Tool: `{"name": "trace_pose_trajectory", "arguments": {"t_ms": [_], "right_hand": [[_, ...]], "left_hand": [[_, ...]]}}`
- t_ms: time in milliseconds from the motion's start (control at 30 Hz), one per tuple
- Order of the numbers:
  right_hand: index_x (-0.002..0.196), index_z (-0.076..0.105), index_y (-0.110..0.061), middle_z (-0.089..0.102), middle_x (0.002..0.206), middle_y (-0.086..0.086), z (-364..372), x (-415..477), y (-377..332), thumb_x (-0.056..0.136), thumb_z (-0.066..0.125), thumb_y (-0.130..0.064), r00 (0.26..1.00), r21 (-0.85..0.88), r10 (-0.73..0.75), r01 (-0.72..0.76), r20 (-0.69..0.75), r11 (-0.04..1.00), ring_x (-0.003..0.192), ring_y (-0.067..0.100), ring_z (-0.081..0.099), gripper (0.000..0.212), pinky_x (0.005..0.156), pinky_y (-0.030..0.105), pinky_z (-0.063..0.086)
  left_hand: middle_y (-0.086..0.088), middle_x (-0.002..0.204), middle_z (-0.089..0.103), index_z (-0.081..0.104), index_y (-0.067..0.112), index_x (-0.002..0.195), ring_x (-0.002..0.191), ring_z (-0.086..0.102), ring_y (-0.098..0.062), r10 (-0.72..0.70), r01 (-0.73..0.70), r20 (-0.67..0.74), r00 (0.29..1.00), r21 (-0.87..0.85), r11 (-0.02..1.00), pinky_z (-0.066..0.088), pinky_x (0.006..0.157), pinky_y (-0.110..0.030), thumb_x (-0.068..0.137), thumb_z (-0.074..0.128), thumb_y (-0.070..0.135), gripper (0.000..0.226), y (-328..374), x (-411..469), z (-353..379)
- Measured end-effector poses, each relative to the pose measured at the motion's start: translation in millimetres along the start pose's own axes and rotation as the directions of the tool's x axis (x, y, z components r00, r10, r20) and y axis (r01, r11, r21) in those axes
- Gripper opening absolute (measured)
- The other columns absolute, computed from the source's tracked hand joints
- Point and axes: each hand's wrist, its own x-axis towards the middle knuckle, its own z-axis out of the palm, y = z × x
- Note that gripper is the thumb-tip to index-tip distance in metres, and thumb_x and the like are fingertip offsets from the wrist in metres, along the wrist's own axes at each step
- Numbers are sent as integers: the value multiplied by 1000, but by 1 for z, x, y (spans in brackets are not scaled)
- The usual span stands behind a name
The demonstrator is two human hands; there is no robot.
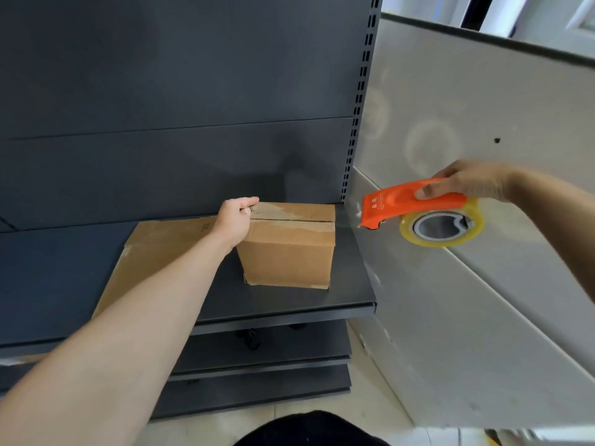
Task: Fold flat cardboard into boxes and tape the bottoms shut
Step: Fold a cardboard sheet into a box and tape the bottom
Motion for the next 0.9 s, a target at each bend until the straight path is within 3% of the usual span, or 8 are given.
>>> {"name": "trace_pose_trajectory", "arguments": {"t_ms": [133,267,600,800,900], "right_hand": [[91,73,-16,73,87,4,-4,2,3,77,71,-44,1000,-14,-10,10,-11,1000,81,20,67,31,77,33,46],[91,72,-20,71,88,1,-3,9,3,75,72,-50,1000,-76,-9,8,-17,997,83,19,66,34,84,35,47],[99,70,-19,69,97,3,22,24,10,72,72,-55,996,-128,61,-52,71,990,91,24,63,45,91,37,46],[98,68,-18,67,95,3,36,32,5,73,71,-55,995,-145,56,-43,84,988,88,23,62,45,86,34,45],[99,66,-18,65,94,2,38,35,2,74,71,-55,996,-157,48,-35,77,987,88,24,61,45,85,33,45]], "left_hand": [[-4,145,46,53,13,136,137,37,-19,-3,3,1,1000,-3,1000,24,113,-29,101,32,1,42,0,0,-1],[-4,145,46,53,14,135,137,36,-19,-3,3,-4,1000,3,1000,24,111,-26,101,32,2,42,0,0,0],[-4,143,49,54,14,134,134,40,-18,-5,5,-21,1000,0,1000,26,103,-20,101,32,1,41,-2,3,3],[-5,143,48,55,15,133,133,41,-19,10,-9,-36,999,19,1000,29,103,-21,101,32,3,41,-1,2,4],[-5,152,31,48,16,138,141,27,-27,98,-83,-62,993,207,975,23,114,-32,97,31,-6,50,4,-2,8]]}}
